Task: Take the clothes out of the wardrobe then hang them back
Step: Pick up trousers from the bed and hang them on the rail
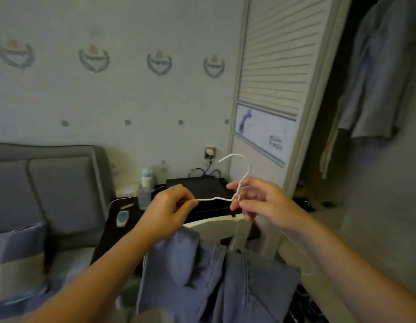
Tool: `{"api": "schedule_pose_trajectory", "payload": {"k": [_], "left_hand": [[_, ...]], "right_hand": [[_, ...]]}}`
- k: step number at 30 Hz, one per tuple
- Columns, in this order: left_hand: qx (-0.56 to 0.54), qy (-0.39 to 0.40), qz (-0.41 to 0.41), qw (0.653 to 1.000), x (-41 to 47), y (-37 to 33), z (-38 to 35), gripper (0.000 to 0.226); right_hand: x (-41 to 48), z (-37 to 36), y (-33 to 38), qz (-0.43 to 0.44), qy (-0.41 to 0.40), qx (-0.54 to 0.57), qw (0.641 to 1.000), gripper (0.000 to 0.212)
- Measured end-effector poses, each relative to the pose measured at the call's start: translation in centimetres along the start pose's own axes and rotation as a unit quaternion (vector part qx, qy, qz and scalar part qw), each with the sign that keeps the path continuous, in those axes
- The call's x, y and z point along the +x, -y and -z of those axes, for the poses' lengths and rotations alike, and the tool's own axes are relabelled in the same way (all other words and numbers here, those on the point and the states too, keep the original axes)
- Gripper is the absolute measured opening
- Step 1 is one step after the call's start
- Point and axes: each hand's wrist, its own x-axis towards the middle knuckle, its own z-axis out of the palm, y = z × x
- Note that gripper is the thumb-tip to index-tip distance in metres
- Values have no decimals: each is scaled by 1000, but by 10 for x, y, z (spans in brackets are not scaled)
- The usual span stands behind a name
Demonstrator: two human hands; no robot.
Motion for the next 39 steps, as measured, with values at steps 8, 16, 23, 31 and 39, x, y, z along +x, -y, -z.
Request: {"api": "schedule_pose_trajectory", "payload": {"k": [8, 16, 23, 31, 39], "left_hand": [[-89, 54, -121, 987, 132, -57, -107, 9], [-113, 147, -172, 967, 264, -127, -191, 37], [-254, 315, -180, 896, 338, -170, -207, 41], [-341, 474, -139, 800, 394, -232, -191, 54], [-303, 426, -186, 832, 456, -286, -197, 35]], "right_hand": [[-33, 136, 1, -58, -74, 244, 965, 68], [-39, 230, 33, -51, -242, 216, 945, 88], [-33, 287, 65, -48, -399, 186, 896, 66], [-24, 348, 106, -6, -477, 133, 869, 62], [0, 428, 138, 30, -530, 91, 843, 60]]}}
